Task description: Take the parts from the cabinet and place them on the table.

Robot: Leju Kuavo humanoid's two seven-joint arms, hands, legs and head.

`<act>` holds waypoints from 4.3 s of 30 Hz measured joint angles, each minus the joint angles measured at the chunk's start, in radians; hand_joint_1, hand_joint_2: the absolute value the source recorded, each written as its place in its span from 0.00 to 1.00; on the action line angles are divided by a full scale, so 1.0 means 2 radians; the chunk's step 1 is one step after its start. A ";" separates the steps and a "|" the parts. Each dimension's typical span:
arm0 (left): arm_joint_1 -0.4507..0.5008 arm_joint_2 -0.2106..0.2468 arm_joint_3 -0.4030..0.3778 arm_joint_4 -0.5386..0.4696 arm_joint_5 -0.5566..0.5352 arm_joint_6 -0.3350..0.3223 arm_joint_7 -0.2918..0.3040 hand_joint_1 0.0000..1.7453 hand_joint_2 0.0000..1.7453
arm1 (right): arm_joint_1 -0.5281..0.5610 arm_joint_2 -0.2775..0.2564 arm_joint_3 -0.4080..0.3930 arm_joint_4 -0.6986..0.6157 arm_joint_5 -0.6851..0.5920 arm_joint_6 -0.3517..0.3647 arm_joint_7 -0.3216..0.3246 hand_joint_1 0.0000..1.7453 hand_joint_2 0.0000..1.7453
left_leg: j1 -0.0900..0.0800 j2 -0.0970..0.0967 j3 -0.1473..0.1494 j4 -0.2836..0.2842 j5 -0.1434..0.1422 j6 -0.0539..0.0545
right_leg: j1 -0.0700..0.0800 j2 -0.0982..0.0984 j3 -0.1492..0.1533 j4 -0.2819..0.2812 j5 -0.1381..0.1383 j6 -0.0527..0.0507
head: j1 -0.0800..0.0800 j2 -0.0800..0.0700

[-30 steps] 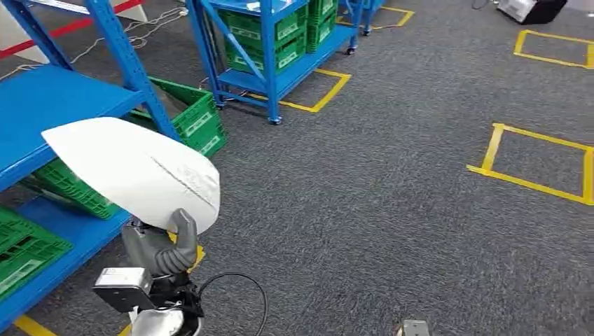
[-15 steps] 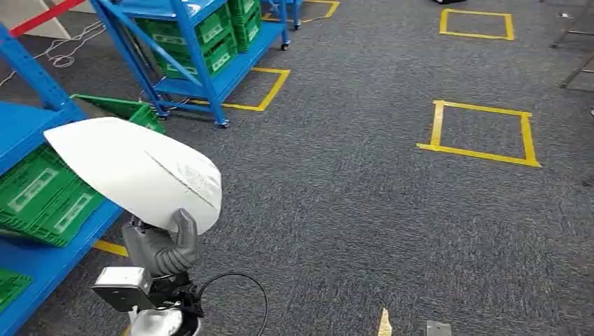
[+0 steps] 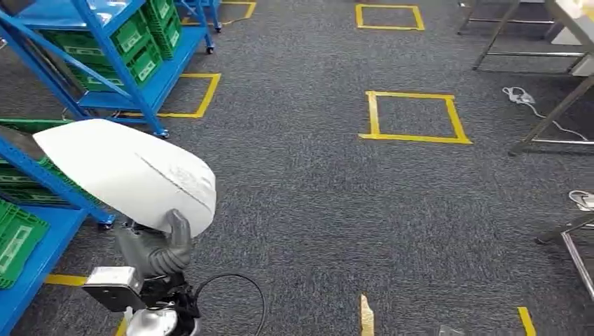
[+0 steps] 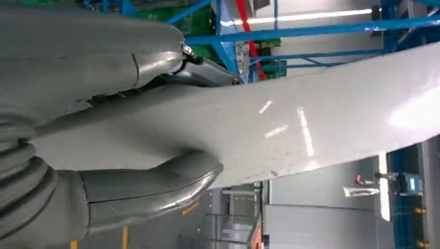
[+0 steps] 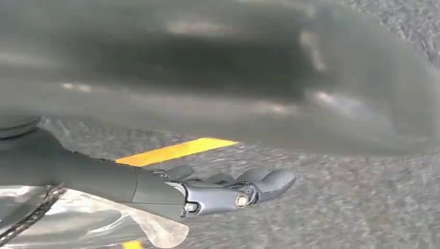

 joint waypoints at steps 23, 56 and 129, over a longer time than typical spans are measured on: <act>0.005 0.000 0.008 -0.002 -0.007 -0.002 0.000 1.00 1.00 | -0.003 0.000 -0.010 0.000 0.006 -0.017 0.008 0.00 0.00 | -0.003 0.008 -0.015 0.058 -0.016 -0.014 | -0.001 0.012 0.022 -0.018 0.014 -0.020 | -0.005 0.000; 0.007 0.000 0.009 -0.002 -0.007 -0.003 0.000 1.00 1.00 | -0.003 0.001 -0.010 -0.001 0.007 -0.019 0.009 0.00 0.00 | -0.003 0.020 -0.054 0.149 -0.071 -0.019 | 0.000 -0.001 0.019 -0.015 0.011 -0.021 | -0.005 0.000; -0.012 0.029 0.023 -0.033 0.002 -0.019 0.000 1.00 1.00 | 0.000 -0.014 -0.022 -0.005 0.042 -0.033 0.081 0.00 0.00 | -0.007 0.021 0.011 -0.001 -0.008 0.003 | -0.003 -0.029 -0.056 0.117 -0.033 0.004 | -0.002 0.000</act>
